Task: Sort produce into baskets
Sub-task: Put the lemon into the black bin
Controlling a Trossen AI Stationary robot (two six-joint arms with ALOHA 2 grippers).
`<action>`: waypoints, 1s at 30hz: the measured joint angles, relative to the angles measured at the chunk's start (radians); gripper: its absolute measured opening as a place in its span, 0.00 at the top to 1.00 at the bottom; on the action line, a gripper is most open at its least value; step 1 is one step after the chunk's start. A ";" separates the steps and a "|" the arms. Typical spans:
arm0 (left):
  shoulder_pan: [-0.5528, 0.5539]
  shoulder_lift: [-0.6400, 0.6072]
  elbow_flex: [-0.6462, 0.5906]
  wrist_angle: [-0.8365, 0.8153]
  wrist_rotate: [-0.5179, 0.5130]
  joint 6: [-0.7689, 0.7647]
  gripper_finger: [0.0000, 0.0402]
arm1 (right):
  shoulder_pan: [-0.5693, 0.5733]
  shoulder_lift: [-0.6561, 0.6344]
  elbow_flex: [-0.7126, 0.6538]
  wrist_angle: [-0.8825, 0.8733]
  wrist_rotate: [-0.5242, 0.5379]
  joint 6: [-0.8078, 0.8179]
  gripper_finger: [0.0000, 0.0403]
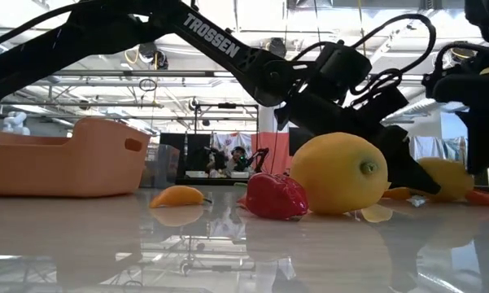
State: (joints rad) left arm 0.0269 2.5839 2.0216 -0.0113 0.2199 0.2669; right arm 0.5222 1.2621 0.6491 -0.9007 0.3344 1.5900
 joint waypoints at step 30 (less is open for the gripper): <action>-0.001 -0.001 0.000 -0.002 -0.018 0.000 0.41 | -0.030 0.000 0.000 0.061 0.006 -0.133 1.00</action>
State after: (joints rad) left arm 0.0254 2.5833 2.0216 -0.0130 0.2023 0.2670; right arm 0.4927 1.2621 0.6491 -0.8393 0.3408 1.4568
